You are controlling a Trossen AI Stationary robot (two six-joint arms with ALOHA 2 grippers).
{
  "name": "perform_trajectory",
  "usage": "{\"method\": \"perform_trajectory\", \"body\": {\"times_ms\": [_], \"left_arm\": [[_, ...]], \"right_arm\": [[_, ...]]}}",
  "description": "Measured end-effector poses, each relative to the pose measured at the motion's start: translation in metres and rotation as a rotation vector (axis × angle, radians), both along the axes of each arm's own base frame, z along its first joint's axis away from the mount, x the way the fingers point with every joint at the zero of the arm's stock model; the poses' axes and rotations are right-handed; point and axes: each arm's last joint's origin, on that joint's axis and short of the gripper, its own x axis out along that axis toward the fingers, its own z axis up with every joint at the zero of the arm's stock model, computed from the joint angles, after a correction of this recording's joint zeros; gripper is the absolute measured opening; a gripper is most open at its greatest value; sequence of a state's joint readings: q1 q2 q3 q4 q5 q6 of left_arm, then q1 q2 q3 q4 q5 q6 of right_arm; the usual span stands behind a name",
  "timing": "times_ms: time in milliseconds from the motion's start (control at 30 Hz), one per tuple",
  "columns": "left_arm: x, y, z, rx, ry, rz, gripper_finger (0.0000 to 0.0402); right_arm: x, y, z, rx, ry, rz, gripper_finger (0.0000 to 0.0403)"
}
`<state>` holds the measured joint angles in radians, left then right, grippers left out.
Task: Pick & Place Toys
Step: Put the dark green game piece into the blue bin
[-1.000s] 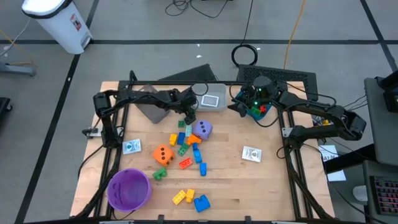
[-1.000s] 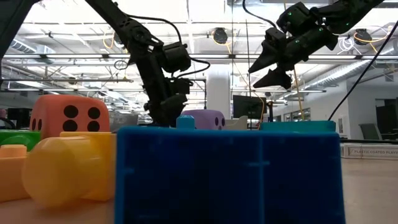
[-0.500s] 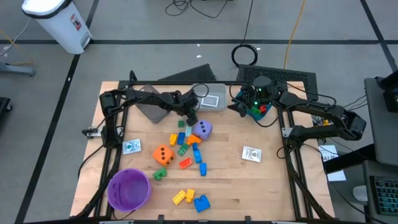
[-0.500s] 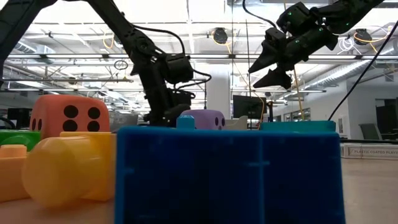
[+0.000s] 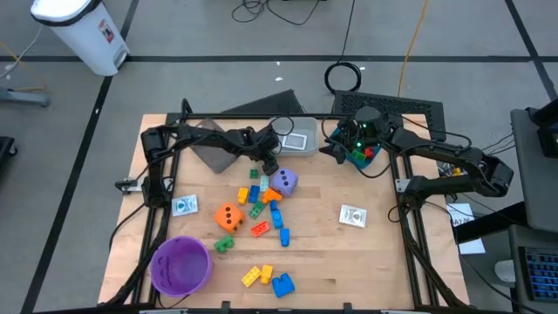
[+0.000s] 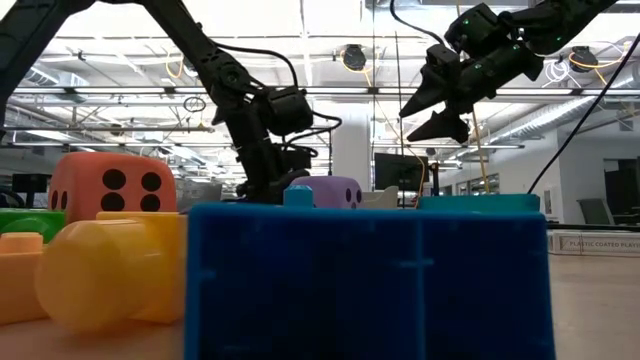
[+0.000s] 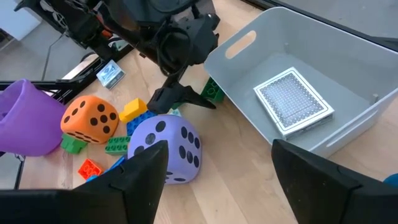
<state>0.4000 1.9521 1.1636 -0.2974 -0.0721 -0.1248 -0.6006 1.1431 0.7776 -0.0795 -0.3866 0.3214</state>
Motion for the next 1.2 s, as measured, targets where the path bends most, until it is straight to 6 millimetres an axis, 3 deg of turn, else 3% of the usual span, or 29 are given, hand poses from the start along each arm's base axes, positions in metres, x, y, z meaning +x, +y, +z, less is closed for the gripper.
{"method": "perform_trajectory", "body": {"times_ms": [400,633,867,1000,1200], "left_arm": [[0.0,-0.001,-0.004,-0.047,0.003,0.024,0.0229],[-0.012,-0.005,0.013,-0.074,0.043,0.015,0.0222],[-0.034,-0.014,0.079,-0.017,-0.05,-0.017,0.0223],[-0.046,-0.023,0.128,0.06,-0.244,-0.055,0.0224],[-0.05,-0.042,0.193,0.223,-0.628,-0.207,0.0225]], "right_arm": [[0.0,0.0,0.0,0.0,0.0,0.0,0.0279],[0.0,0.0,0.0,0.0,0.0,0.0,0.0279],[0.0,0.0,0.001,0.007,-0.013,-0.004,0.0279],[0.004,-0.002,0.009,0.06,-0.113,-0.044,0.0279],[0.016,-0.006,0.034,0.265,-0.429,0.017,0.0279]]}}
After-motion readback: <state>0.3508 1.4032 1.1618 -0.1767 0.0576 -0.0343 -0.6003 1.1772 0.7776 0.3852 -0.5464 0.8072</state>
